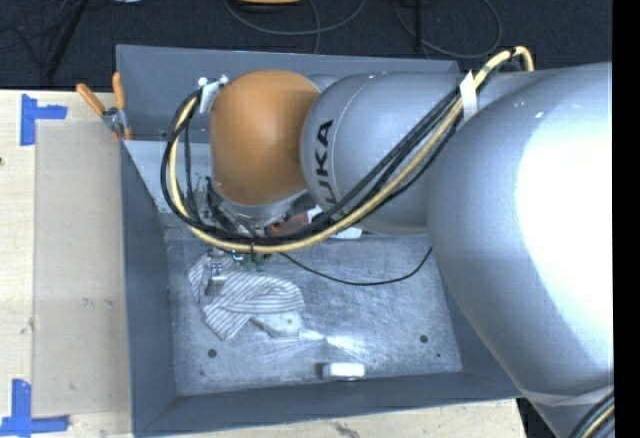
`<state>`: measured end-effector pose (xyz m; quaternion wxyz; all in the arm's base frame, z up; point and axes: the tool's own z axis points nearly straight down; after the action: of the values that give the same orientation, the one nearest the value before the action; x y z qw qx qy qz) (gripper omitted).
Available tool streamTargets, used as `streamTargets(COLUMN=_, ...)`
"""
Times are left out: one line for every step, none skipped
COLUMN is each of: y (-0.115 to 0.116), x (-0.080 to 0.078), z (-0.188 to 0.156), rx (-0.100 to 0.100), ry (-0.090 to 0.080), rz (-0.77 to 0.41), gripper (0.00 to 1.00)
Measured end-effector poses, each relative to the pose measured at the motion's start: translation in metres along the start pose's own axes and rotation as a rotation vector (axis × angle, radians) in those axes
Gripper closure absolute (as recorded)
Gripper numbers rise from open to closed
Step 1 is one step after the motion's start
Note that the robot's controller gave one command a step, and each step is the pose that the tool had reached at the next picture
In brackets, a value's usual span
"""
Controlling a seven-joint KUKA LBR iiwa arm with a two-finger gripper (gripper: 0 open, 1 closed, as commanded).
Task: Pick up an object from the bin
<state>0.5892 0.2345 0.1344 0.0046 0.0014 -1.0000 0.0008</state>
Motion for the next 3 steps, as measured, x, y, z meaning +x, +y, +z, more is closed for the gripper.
streamTargets(y=-0.001, x=-0.002, z=-0.005, rx=-0.002, ry=-0.007, rz=0.004, gripper=0.0)
streamTargets(y=-0.055, x=-0.028, z=0.057, rx=-0.003, ry=-0.013, rz=-0.025, gripper=0.0)
streamTargets(y=-0.052, x=-0.027, z=0.053, rx=-0.005, ry=-0.016, rz=-0.028, gripper=0.0)
